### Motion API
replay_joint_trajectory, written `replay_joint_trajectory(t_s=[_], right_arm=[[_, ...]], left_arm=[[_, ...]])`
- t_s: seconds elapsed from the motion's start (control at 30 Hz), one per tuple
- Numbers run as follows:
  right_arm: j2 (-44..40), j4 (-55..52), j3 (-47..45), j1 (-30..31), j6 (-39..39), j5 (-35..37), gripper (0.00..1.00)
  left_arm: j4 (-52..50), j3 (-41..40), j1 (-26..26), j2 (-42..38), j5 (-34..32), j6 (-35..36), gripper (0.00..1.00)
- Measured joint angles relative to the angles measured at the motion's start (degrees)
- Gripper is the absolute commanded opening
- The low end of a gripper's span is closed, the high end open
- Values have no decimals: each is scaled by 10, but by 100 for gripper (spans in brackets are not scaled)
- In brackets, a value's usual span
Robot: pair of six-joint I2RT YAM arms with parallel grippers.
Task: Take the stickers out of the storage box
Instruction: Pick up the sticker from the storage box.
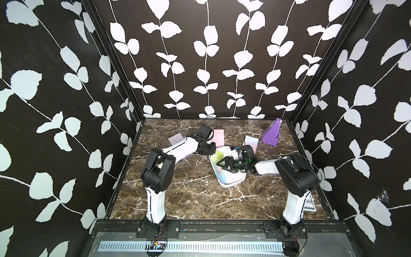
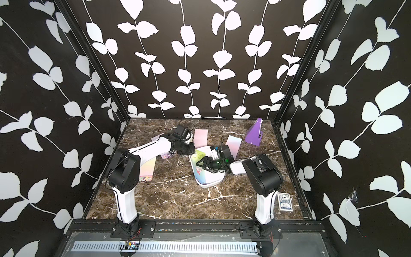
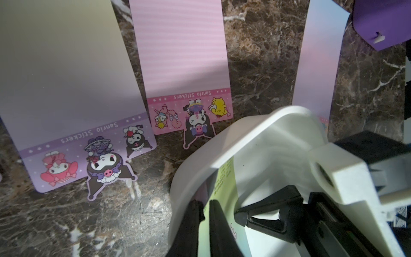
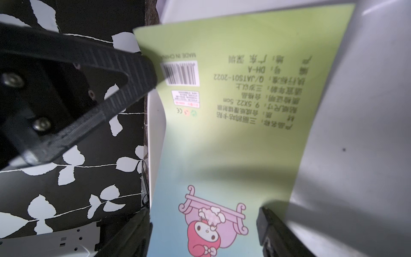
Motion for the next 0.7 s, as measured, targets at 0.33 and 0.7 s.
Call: replay_joint_trajectory(t_s=[0.33,0.7], right_arm=[[0,0,0,0,-2,0,78],[-42,-73,-2,-14,-36,27,78]], left_arm=[[-1,0,0,0,-8,7,0],[1,-13,-1,-8,-3,11,0]])
